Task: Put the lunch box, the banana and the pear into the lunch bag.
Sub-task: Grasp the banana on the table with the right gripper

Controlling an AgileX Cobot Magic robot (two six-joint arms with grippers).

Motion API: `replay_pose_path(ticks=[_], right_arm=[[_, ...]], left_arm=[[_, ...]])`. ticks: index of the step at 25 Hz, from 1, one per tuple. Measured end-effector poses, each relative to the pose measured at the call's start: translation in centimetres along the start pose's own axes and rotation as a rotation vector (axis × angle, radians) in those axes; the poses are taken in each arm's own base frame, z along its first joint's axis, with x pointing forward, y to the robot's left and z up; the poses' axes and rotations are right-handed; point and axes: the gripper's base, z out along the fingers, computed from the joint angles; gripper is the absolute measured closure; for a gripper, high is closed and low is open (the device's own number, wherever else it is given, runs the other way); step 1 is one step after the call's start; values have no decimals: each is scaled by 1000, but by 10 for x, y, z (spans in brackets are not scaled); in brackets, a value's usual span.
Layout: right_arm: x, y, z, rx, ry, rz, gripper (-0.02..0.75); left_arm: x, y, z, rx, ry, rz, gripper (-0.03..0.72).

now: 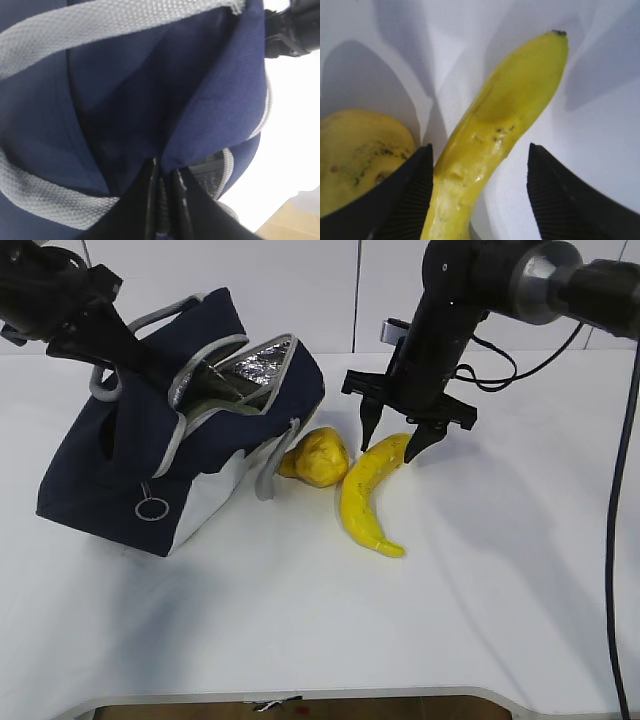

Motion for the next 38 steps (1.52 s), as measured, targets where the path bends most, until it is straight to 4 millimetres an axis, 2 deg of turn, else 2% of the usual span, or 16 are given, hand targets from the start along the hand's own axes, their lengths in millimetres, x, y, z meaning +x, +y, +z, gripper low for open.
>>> replay_pose_path(ticks=[14, 23, 29, 38], right_arm=[[0, 1, 12, -22, 24, 25, 256], [0, 2, 12, -33, 30, 30, 256], [1, 3, 12, -42, 34, 34, 308], [1, 2, 13, -28, 28, 25, 341]], left_arm=[[1, 0, 0, 3, 6, 0, 666], [1, 0, 0, 1, 7, 1, 666], [1, 0, 0, 2, 10, 1, 666], [1, 0, 0, 3, 15, 2, 666]])
